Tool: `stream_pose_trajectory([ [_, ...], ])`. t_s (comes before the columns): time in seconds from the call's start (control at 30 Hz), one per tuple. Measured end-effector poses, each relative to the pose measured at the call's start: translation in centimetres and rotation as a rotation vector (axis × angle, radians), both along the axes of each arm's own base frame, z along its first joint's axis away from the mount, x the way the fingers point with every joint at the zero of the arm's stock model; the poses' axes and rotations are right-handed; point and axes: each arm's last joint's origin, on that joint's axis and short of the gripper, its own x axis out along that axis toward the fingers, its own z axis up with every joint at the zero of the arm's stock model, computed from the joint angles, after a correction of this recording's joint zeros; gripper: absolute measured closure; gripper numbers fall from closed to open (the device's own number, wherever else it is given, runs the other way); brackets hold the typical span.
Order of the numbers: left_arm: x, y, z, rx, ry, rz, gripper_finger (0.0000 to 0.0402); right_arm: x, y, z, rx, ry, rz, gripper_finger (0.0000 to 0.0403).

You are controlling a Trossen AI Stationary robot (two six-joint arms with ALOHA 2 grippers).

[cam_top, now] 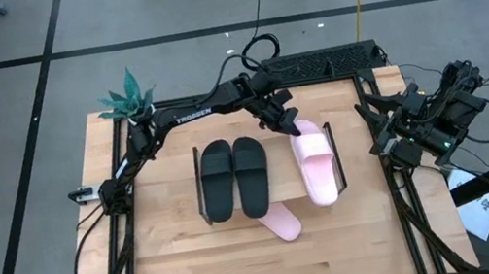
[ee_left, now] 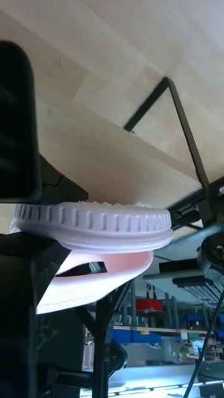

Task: Pick and place slides into the shelf
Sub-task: Put the right pink slipper on the shelf

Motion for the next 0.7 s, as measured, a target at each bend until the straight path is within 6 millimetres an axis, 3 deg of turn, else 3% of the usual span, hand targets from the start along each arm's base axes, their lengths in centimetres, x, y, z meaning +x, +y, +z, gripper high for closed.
stream_pose_trajectory([
  [0.7,0.47,-0.48,0.15,0.118,-0.058,-0.005,0.0344,0.26,-0.36,-0.02,-0.004,0.004,-0.039,0.0264],
])
